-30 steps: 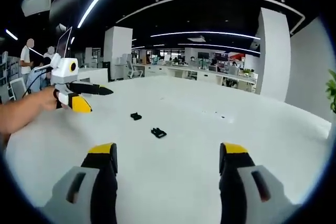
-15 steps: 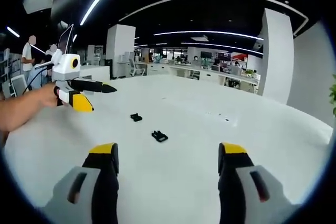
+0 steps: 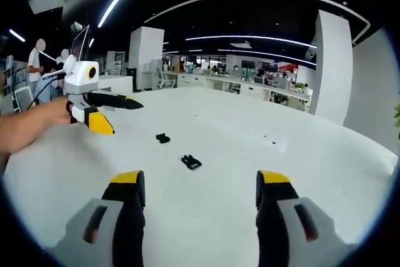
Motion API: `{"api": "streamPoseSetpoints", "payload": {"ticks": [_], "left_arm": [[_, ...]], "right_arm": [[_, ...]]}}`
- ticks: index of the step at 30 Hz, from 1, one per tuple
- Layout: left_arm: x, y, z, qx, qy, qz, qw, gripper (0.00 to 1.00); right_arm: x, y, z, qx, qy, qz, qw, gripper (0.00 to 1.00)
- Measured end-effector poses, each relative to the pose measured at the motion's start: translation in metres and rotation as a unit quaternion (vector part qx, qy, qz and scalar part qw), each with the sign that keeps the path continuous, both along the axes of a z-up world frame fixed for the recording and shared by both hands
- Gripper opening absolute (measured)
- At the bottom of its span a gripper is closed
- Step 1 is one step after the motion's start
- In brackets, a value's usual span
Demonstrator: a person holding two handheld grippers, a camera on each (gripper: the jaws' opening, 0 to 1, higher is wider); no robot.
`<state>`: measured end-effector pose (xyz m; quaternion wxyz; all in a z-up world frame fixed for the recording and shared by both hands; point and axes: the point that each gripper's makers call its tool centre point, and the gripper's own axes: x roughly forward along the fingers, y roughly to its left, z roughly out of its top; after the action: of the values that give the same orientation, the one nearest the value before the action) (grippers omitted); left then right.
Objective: Snap the two parts of the plastic buckle together until the buckle closes and remains connected.
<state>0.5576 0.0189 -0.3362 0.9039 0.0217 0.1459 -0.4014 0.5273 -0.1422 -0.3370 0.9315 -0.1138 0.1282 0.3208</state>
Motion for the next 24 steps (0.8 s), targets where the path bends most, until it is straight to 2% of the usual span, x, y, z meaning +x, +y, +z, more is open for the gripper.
{"api": "streamPoseSetpoints", "payload": {"ticks": [8,24], "left_arm": [[0.010,-0.002,0.005,-0.018,0.003,-0.003,0.9998,0.92],[0.019,-0.008,-0.002,-0.014,0.014,-0.014,0.9997,0.89]], "right_arm": [[0.006,-0.006,-0.003,-0.001,0.006,-0.007,1.0000,0.70],[0.023,-0.005,-0.004,-0.003,0.011,-0.011,0.9999,0.69]]}}
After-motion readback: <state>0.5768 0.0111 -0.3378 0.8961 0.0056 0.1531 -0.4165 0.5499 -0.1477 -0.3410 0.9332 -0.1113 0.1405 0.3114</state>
